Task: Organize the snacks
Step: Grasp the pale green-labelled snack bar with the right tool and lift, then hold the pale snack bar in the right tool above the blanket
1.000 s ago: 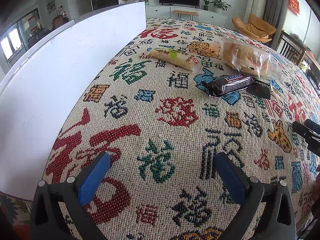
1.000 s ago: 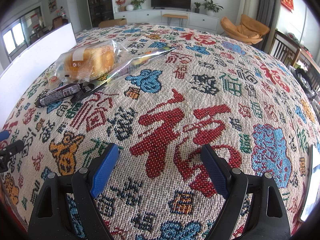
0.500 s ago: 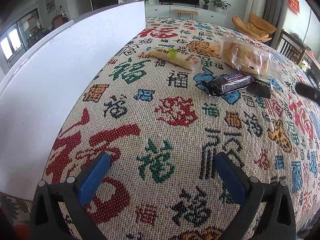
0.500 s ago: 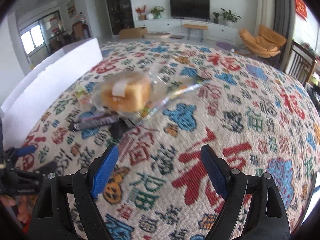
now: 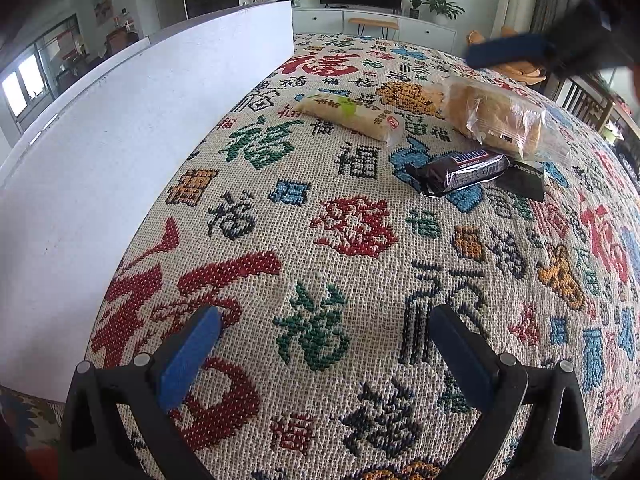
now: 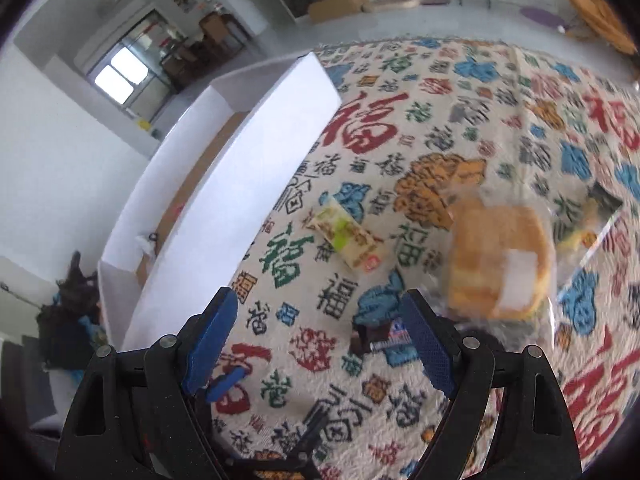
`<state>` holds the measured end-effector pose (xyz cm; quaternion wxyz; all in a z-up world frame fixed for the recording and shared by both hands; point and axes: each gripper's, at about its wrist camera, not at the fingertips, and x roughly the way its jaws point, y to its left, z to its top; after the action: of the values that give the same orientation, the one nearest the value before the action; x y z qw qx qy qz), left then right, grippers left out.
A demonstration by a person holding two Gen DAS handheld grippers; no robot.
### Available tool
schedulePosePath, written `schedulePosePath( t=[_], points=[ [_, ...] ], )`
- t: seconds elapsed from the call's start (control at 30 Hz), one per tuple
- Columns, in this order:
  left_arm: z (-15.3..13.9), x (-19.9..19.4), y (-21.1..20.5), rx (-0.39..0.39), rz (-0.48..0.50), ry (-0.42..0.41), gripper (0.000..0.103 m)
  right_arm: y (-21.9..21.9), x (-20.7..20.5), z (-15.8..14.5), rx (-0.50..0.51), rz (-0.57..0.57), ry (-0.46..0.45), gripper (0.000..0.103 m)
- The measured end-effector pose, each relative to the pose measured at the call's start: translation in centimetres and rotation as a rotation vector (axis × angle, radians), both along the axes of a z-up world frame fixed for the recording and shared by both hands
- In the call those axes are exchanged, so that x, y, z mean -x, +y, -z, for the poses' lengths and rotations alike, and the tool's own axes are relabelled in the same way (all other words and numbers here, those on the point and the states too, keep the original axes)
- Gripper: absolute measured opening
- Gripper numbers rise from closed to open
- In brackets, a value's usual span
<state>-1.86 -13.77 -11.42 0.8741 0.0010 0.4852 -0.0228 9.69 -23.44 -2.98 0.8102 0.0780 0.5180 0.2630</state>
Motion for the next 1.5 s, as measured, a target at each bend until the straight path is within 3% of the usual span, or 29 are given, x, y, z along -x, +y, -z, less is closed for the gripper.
schedulePosePath(
  t=[0.13,0.23,0.33,0.37,0.43,0.47,0.57,0.73,0.87,1.07,1.2,1.3,1.37,1.4,1.43,1.47,1.5],
  points=[
    [-0.2,0.2,0.3,0.018,0.0,0.002,0.103,7.4,-3.0,2.7,0.332,-0.244,-0.145,0.084],
    [-0.3,0.3,1.0,0.046,-0.015,0.001,0.103,9.2,-4.5,6.1,0.442,-0.325,-0.106,0.084],
    [-0.3,0.2,1.5,0.071,-0.029,0.002,0.103,9.0,-5.1,7.7,0.455,-0.336,-0.078,0.082],
    [-0.2,0.1,1.4,0.068,-0.03,0.003,0.103,8.6,-5.1,8.0,0.43,-0.325,-0.06,0.062],
    [-0.1,0.0,1.2,0.052,-0.028,0.005,0.103,7.5,-5.1,8.0,0.394,-0.288,-0.049,0.035],
    [-0.1,-0.1,1.1,0.042,-0.027,0.006,0.103,7.1,-5.0,7.9,0.368,-0.28,-0.036,0.03],
    [-0.1,-0.1,0.8,0.029,-0.02,0.009,0.103,5.5,-4.3,6.6,0.308,-0.23,-0.064,0.03],
    [-0.5,-0.2,0.6,0.044,-0.021,0.013,0.103,1.7,-1.6,2.0,0.107,-0.149,-0.109,0.03],
    [-0.8,0.1,0.8,0.052,-0.019,0.016,0.103,-2.5,1.7,-0.3,0.066,-0.116,-0.137,0.03],
    [-0.9,-0.1,0.5,0.056,-0.008,0.021,0.103,-8.8,6.6,1.0,0.191,-0.035,-0.124,0.031],
    [-0.7,-0.2,0.1,0.055,-0.006,0.025,0.103,-13.4,10.1,4.2,0.247,0.041,-0.075,0.031],
    [-0.6,-0.3,-0.2,0.042,0.0,0.027,0.103,-15.3,11.7,6.5,0.352,0.087,-0.085,0.031],
    [-0.5,-0.2,-0.2,0.044,0.002,0.027,0.103,-16.0,12.2,7.5,0.37,0.112,-0.101,0.038],
    [-0.5,-0.2,-0.1,0.047,0.002,0.027,0.103,-16.2,12.5,7.5,0.359,0.122,-0.137,0.047],
    [-0.5,-0.2,0.0,0.05,0.002,0.027,0.103,-16.2,12.6,7.7,0.375,0.137,-0.157,0.075],
    [-0.5,-0.2,0.0,0.051,0.003,0.027,0.103,-16.2,12.6,8.0,0.398,0.151,-0.172,0.083],
    [-0.5,-0.2,0.1,0.051,0.003,0.028,0.103,-16.2,12.7,8.3,0.402,0.153,-0.181,0.082]
  ],
)
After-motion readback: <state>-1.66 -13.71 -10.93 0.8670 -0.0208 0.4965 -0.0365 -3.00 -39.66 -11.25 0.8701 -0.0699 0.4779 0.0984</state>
